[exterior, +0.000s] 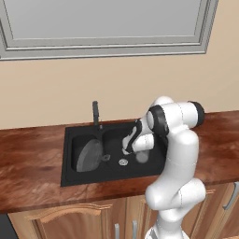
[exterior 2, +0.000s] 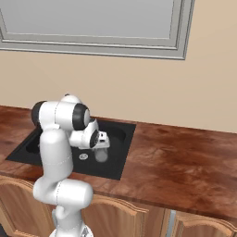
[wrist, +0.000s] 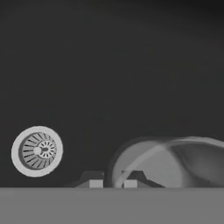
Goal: Place the pan in the left basin and the glass cup in the right basin of the sink.
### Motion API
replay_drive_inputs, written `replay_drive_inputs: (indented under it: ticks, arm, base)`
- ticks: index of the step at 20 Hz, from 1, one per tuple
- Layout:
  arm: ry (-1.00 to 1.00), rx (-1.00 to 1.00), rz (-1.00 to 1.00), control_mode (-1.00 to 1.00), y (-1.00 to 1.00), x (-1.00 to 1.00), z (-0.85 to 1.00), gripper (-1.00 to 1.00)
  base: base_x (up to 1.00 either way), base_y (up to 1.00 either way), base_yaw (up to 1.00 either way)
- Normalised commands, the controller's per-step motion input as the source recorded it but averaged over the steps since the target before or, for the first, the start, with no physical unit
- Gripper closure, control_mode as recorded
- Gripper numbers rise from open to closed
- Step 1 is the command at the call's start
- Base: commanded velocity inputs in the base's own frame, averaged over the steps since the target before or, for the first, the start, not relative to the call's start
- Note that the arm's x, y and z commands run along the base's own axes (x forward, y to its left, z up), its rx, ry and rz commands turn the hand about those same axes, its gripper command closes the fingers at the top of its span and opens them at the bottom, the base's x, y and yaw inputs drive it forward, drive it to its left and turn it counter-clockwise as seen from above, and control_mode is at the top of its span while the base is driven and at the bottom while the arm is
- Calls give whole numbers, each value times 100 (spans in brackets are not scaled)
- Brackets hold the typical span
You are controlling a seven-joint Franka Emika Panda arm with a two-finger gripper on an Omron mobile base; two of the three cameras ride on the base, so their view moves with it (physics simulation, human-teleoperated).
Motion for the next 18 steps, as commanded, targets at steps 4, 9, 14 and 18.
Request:
replay_drive_inputs:
  ticks: [4, 9, 14, 18]
  arm:
    - [0, 0, 0, -100, 0, -1, -19, -100]
    - [0, 2, -1, -100, 0, -1, 1, -100]
    - [0, 1, 0, -100, 3, -2, 26, -100]
    - [0, 0, -2, -100, 4, -11, 43, -100]
  base:
    - [0, 0, 0]
    - [0, 0, 0]
    - [0, 0, 0]
    - [0, 0, 0]
